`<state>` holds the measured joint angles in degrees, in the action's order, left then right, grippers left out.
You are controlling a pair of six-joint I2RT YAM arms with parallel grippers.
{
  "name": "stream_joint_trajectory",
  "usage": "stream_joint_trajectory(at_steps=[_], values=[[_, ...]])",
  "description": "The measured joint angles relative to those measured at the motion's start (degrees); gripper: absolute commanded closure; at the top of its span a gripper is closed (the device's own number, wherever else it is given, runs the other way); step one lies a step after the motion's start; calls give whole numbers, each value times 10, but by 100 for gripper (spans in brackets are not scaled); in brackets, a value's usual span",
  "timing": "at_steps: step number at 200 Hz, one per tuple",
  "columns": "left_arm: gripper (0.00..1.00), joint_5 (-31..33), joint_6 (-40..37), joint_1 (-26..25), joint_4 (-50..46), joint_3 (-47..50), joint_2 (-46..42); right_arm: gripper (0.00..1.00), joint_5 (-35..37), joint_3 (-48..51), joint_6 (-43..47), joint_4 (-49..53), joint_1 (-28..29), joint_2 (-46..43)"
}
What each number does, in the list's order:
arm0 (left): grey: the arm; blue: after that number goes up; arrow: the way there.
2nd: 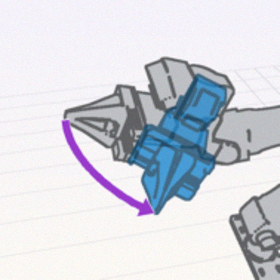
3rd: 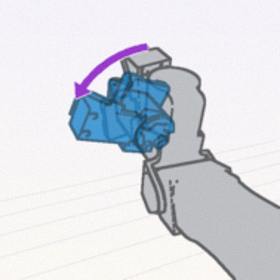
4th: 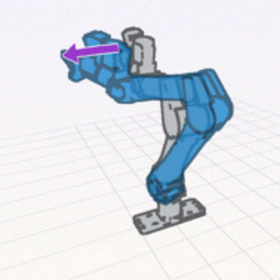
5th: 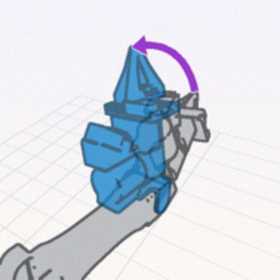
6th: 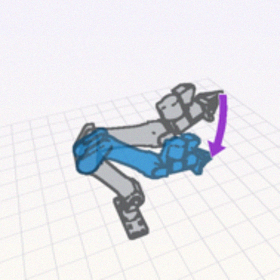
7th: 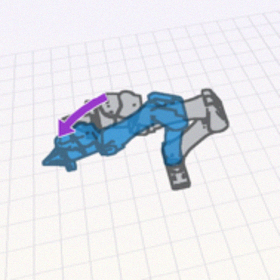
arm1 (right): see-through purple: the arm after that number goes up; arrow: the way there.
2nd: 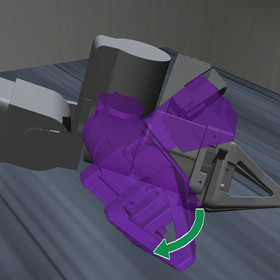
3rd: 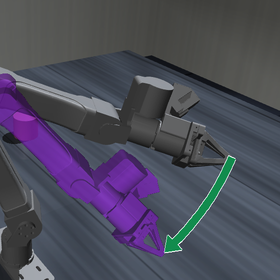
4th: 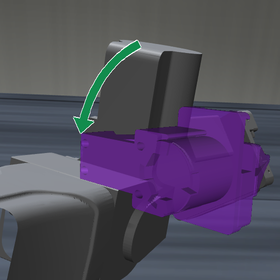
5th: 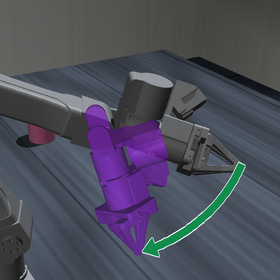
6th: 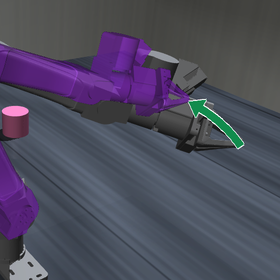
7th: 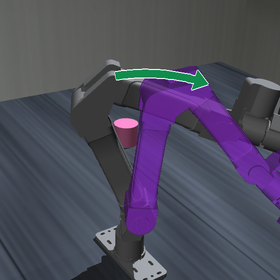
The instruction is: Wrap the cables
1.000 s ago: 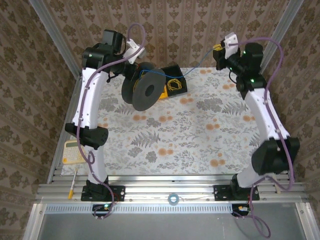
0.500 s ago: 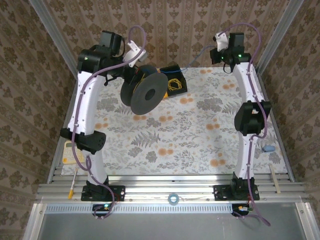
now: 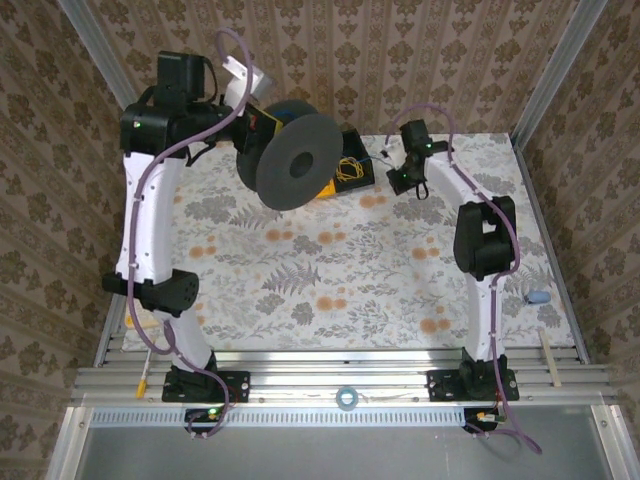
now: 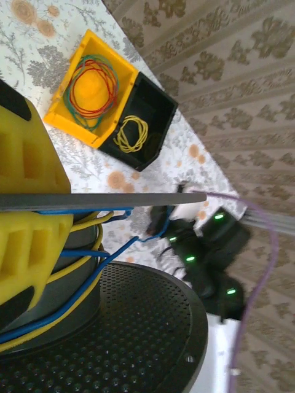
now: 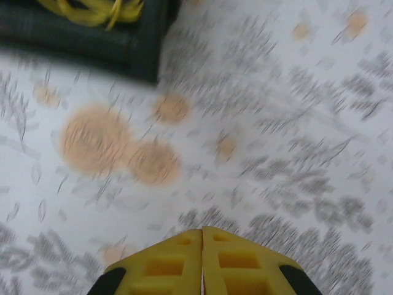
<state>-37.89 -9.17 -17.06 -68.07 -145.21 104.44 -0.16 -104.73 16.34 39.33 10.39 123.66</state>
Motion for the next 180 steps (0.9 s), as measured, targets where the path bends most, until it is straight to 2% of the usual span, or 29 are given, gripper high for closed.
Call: stream_joint_trajectory(at_steps=[52,94,129,180], values=[[100,-17,172,40,175,68,-1,100,69,152,-32,-23,66,-100],[100,-40,282,40,295,80,30,100,112,170,-62,-23,142,-117],[100,-16,317,40,315,80,39,100,150,164,-67,-4,198,-116],[100,82,314,31,301,80,47,100,209,128,-64,36,247,-116]])
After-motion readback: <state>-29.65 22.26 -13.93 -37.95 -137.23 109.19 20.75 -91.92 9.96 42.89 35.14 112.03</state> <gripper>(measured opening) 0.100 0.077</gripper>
